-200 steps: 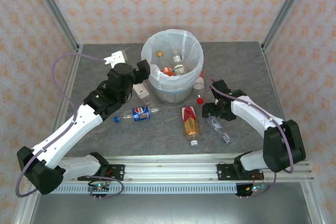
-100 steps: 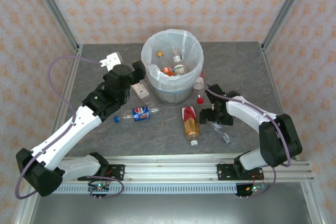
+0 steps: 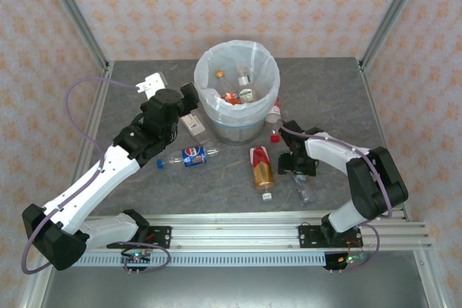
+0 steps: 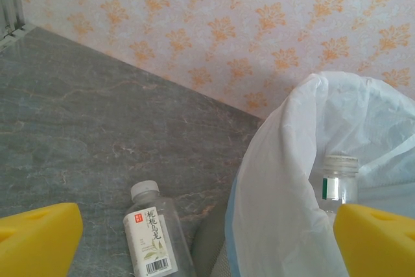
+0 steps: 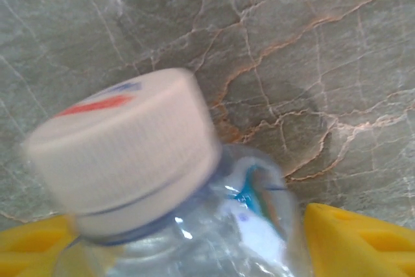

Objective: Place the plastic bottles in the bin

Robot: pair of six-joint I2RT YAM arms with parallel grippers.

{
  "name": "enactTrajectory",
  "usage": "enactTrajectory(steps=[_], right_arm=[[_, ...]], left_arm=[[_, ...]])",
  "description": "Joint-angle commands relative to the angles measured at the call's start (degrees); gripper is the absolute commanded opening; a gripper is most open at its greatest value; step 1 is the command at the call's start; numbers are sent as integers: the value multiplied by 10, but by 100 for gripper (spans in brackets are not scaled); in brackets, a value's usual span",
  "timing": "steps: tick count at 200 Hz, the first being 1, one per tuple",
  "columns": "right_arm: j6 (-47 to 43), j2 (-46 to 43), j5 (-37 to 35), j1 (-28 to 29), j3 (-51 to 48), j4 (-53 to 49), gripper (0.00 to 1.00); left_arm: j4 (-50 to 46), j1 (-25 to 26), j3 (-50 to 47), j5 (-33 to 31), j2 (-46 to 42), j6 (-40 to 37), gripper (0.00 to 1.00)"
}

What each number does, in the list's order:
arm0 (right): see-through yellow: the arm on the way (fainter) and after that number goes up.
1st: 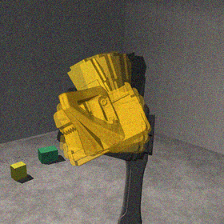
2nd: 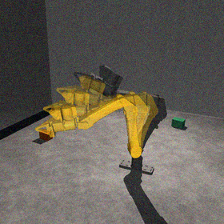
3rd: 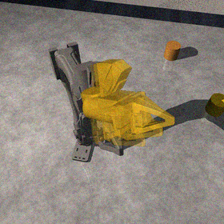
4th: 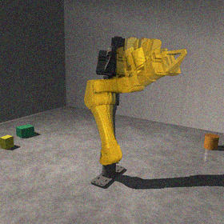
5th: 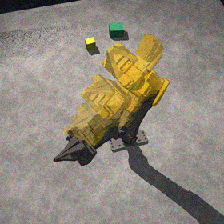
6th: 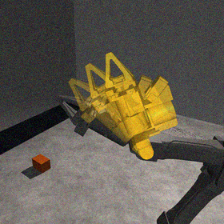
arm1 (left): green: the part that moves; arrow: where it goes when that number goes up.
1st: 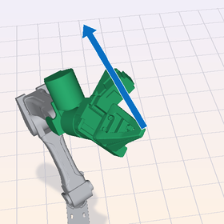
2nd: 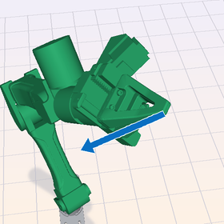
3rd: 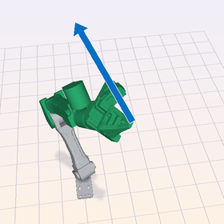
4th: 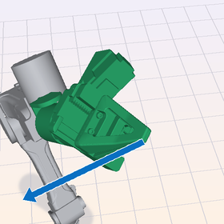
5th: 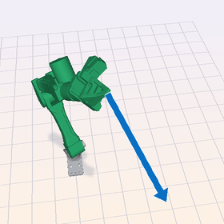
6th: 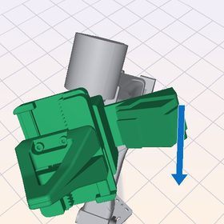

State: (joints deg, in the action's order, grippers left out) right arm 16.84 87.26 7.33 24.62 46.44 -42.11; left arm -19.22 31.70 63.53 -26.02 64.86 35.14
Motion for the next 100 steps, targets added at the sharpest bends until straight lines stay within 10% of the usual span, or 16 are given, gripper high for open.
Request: enactTrajectory(steps=[1,100], right_arm=[[14,0,-64,-3,-3,14,70],[70,-32,-100,-30,-23,65,56]], left_arm=[[-21,-7,-5,-26,-12,9,100],[-24,-13,-16,-33,-16,13,100]])
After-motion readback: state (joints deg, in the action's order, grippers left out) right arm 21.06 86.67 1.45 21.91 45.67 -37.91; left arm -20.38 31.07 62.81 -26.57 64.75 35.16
